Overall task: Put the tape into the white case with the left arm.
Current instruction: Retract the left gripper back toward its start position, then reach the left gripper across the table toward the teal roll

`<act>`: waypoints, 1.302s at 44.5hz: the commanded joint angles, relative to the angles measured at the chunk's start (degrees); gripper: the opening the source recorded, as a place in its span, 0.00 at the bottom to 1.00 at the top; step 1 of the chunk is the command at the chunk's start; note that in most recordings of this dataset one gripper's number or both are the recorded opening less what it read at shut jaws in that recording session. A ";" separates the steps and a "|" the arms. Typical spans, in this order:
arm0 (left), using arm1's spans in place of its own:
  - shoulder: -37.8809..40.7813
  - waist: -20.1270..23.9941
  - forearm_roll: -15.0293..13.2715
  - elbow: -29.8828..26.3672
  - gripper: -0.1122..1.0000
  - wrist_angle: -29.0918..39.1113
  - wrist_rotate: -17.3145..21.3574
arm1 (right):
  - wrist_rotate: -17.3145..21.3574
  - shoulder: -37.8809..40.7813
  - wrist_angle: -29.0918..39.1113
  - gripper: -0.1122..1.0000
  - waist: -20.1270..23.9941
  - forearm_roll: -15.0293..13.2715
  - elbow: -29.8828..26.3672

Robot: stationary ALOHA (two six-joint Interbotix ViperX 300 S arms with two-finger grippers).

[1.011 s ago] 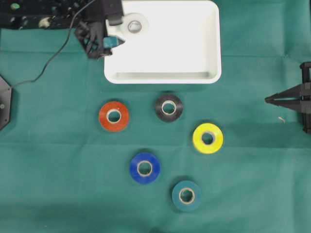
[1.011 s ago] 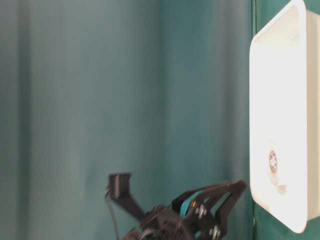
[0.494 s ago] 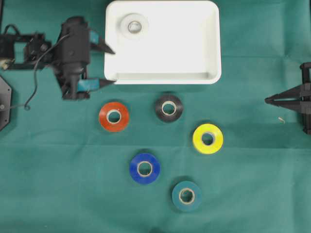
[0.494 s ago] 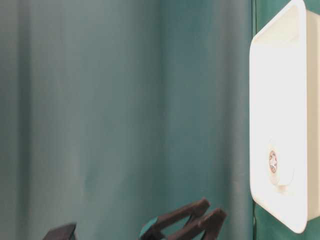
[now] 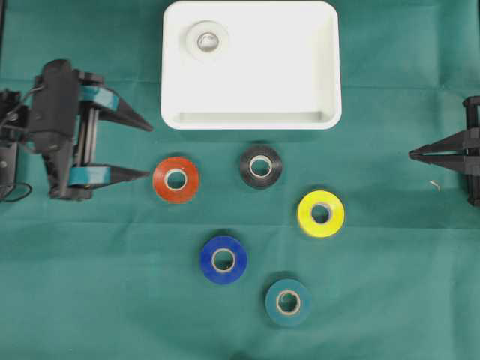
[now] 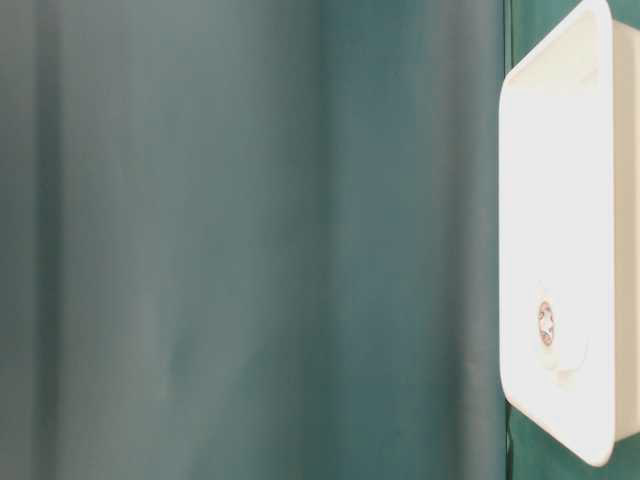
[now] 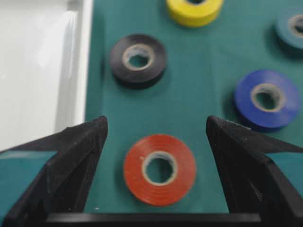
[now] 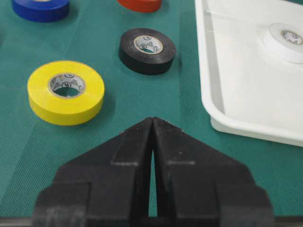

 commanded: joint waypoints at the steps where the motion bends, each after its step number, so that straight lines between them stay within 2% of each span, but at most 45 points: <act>1: -2.55 -1.49 -0.18 0.70 0.86 -1.41 -0.18 | 0.09 0.35 -0.26 0.02 0.00 0.00 -0.70; 10: -6.42 -2.37 -0.18 3.87 0.86 -3.16 -0.18 | 0.09 0.35 -0.35 0.02 -0.09 0.00 -0.70; 21: -6.77 -2.37 -0.18 5.01 0.86 -3.52 -0.09 | 0.09 0.35 -0.35 0.02 -0.09 0.00 -0.62; 38: -4.92 -2.99 -0.18 3.96 0.86 -3.52 -0.09 | 0.00 0.35 -0.35 0.02 -0.09 0.00 -0.62; 58: 1.93 -5.36 -0.18 -0.53 0.86 -3.25 0.00 | 0.09 0.35 -0.35 0.02 -0.09 0.00 -0.70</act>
